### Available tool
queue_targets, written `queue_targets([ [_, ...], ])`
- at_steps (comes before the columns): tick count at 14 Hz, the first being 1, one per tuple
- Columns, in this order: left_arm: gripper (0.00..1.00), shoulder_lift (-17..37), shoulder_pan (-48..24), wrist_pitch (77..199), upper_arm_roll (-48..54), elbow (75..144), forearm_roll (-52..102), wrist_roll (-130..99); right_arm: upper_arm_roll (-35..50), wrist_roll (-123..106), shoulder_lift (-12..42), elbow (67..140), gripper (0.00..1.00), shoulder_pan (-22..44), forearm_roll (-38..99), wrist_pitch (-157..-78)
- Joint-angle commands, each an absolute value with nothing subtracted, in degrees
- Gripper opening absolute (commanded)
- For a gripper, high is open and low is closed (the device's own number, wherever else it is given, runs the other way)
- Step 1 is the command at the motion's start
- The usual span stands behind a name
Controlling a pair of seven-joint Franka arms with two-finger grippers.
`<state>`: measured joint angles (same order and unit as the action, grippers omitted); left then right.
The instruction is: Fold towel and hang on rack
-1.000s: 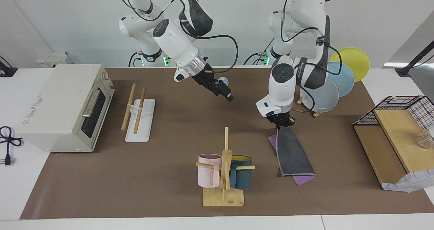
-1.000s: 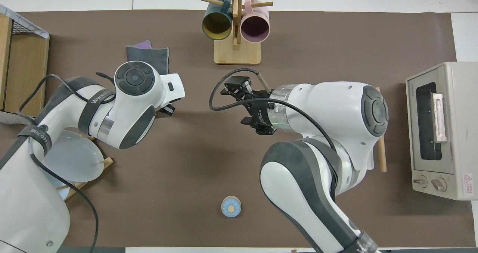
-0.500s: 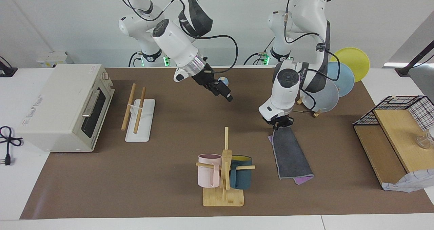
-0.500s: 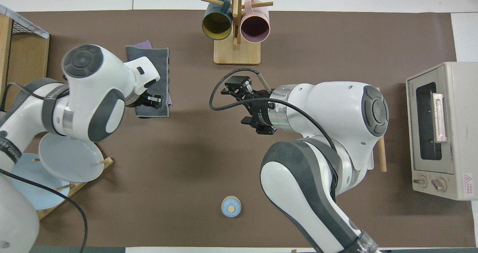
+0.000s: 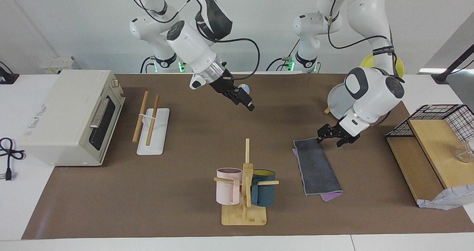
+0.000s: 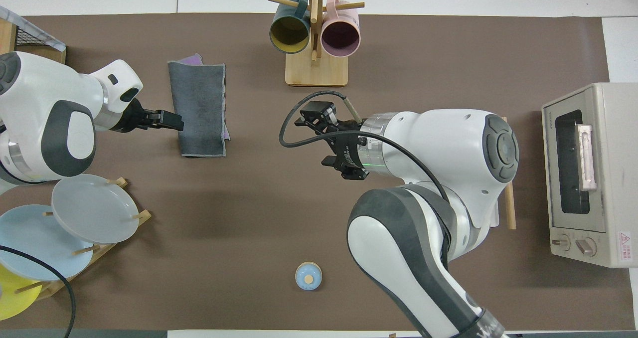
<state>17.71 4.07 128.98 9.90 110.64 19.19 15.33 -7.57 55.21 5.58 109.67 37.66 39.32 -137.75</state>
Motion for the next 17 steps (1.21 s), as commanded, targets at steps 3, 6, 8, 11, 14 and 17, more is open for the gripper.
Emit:
queue_targets([
  [3, 0.86, 21.09, 4.22, 134.03, 10.37, 110.83, 23.64, 18.02, -7.47, 58.89, 4.22, 111.53, 1.00, 39.20, 40.43, -141.77],
  [6, 0.80, 21.80, 3.52, 134.73, 10.37, 110.83, 23.73, 17.93, -7.47, 58.89, 4.22, 111.62, 1.00, 39.29, 40.52, -141.77],
  [8, 0.73, 22.41, 3.34, 135.61, 10.37, 110.83, 23.73, 17.93, -7.47, 59.06, 4.22, 111.62, 1.00, 39.29, 40.52, -141.77],
  [11, 0.55, 22.67, 3.34, 136.40, 10.37, 110.74, 23.64, 17.93, -7.47, 60.20, 4.31, 111.62, 1.00, 39.29, 42.89, -142.90],
  [14, 0.21, 23.55, 2.90, 137.63, 10.37, 110.83, 23.64, 17.93, -7.47, 60.29, 4.31, 111.62, 1.00, 39.37, 42.89, -143.17],
  [17, 0.00, 23.55, 3.34, 136.76, 10.37, 110.39, 23.64, 17.75, -7.47, 60.29, 4.31, 111.62, 1.00, 39.37, 42.89, -143.17],
])
